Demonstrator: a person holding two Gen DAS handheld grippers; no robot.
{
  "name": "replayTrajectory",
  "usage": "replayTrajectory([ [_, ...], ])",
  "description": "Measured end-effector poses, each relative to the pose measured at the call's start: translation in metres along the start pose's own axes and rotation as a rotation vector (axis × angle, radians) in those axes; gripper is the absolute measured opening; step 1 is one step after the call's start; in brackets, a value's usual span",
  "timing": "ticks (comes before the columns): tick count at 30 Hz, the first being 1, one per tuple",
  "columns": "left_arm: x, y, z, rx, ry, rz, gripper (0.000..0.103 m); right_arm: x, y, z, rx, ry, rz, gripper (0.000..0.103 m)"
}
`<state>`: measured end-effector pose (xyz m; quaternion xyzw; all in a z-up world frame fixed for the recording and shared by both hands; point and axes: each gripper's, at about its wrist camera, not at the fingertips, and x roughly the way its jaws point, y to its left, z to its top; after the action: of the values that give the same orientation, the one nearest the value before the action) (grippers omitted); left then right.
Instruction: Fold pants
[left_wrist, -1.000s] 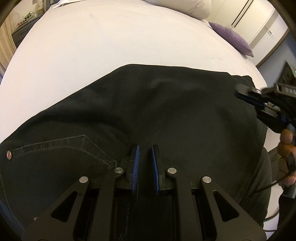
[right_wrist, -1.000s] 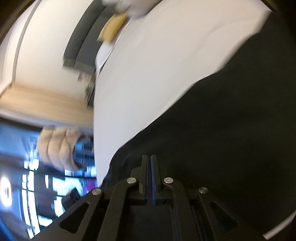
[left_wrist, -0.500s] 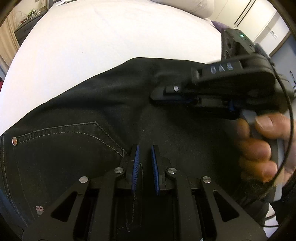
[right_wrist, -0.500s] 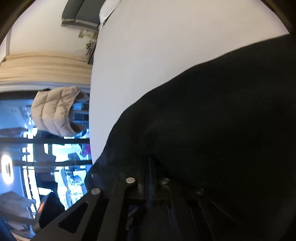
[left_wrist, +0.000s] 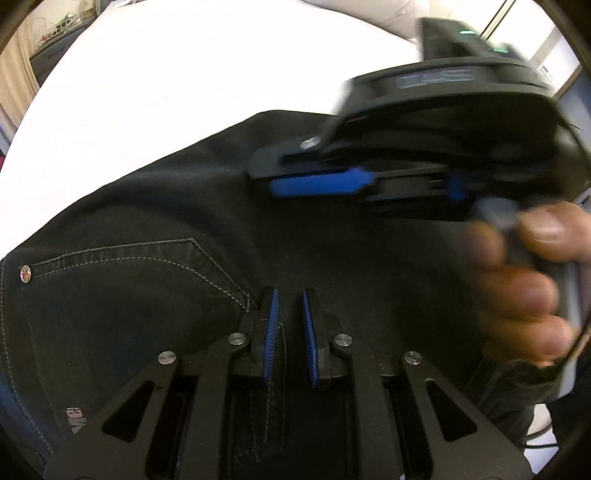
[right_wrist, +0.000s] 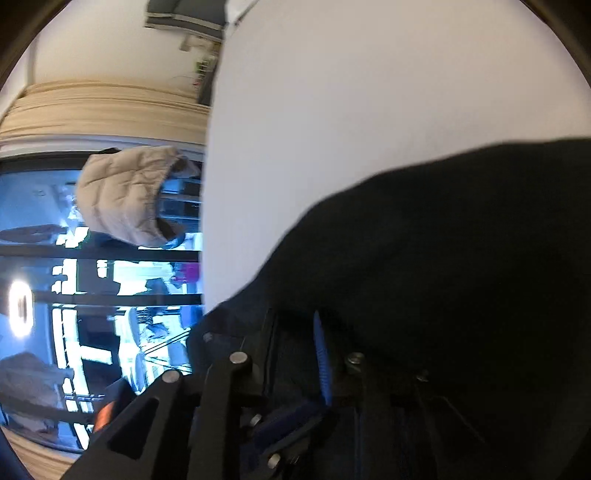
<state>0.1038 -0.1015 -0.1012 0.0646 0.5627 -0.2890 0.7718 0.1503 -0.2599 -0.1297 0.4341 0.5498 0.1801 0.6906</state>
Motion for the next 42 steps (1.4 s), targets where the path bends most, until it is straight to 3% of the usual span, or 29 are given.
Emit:
replayTrajectory([
  [1,0.0,0.001,0.0,-0.001,0.002,0.001,0.013,0.004,-0.006,0.005,0.033,-0.004,0.025,0.016],
  [3,0.002,0.0,0.0,-0.005,0.002,-0.001,0.013,0.003,-0.016,0.016,0.09,-0.052,0.06,0.0],
  [6,0.003,-0.002,0.0,-0.004,0.001,0.006,0.013,-0.025,-0.038,0.031,0.185,-0.213,0.033,0.0],
  [8,0.003,-0.003,0.0,0.0,0.0,0.012,0.013,-0.05,-0.047,0.03,0.215,-0.272,0.012,0.005],
  [10,0.003,-0.004,-0.001,-0.002,-0.004,0.011,0.013,-0.068,-0.04,0.021,0.161,-0.281,-0.009,0.027],
  [13,0.003,-0.004,-0.004,-0.015,-0.013,0.003,0.013,-0.09,-0.035,-0.011,0.123,-0.259,0.049,0.034],
  [16,-0.001,-0.005,-0.007,-0.008,-0.018,0.013,0.013,-0.095,-0.044,-0.045,0.111,-0.235,0.052,0.033],
  [17,-0.002,-0.007,-0.007,0.001,-0.02,0.019,0.013,-0.1,-0.06,-0.055,0.133,-0.242,0.032,0.026],
  [18,-0.003,-0.008,-0.008,0.006,-0.021,0.023,0.013,-0.105,-0.073,-0.06,0.155,-0.252,0.051,0.003],
  [19,-0.003,-0.008,-0.01,0.006,-0.024,0.023,0.013,-0.113,-0.092,-0.065,0.189,-0.26,0.069,0.0],
  [21,-0.003,-0.008,-0.011,-0.001,-0.027,0.019,0.013,-0.135,-0.116,-0.068,0.262,-0.337,0.127,0.0],
  [25,-0.003,-0.008,-0.012,-0.004,-0.032,0.021,0.013,-0.205,-0.157,-0.061,0.326,-0.53,0.073,0.0],
  [29,-0.008,-0.013,-0.01,0.006,-0.03,0.033,0.013,-0.276,-0.203,-0.056,0.407,-0.712,0.009,0.0],
  [33,-0.003,-0.014,-0.011,0.003,-0.029,0.035,0.013,-0.346,-0.233,-0.059,0.464,-0.867,-0.12,0.0],
  [34,-0.003,-0.015,-0.011,0.004,-0.029,0.038,0.013,-0.365,-0.235,-0.064,0.477,-0.9,-0.147,0.011],
  [35,-0.003,-0.016,-0.011,0.006,-0.029,0.043,0.013,-0.377,-0.229,-0.07,0.479,-0.926,-0.179,0.03],
  [36,-0.002,-0.017,-0.011,0.006,-0.029,0.046,0.013,-0.389,-0.224,-0.077,0.48,-0.95,-0.211,0.071],
  [37,-0.001,-0.018,-0.011,0.005,-0.03,0.049,0.013,-0.399,-0.217,-0.088,0.474,-0.987,-0.229,0.081],
  [39,0.0,-0.02,-0.011,0.002,-0.031,0.055,0.013,-0.414,-0.204,-0.11,0.422,-1.031,-0.206,0.084],
  [42,0.001,-0.021,-0.011,0.0,-0.03,0.061,0.013,-0.42,-0.204,-0.137,0.414,-1.004,-0.18,0.079],
])
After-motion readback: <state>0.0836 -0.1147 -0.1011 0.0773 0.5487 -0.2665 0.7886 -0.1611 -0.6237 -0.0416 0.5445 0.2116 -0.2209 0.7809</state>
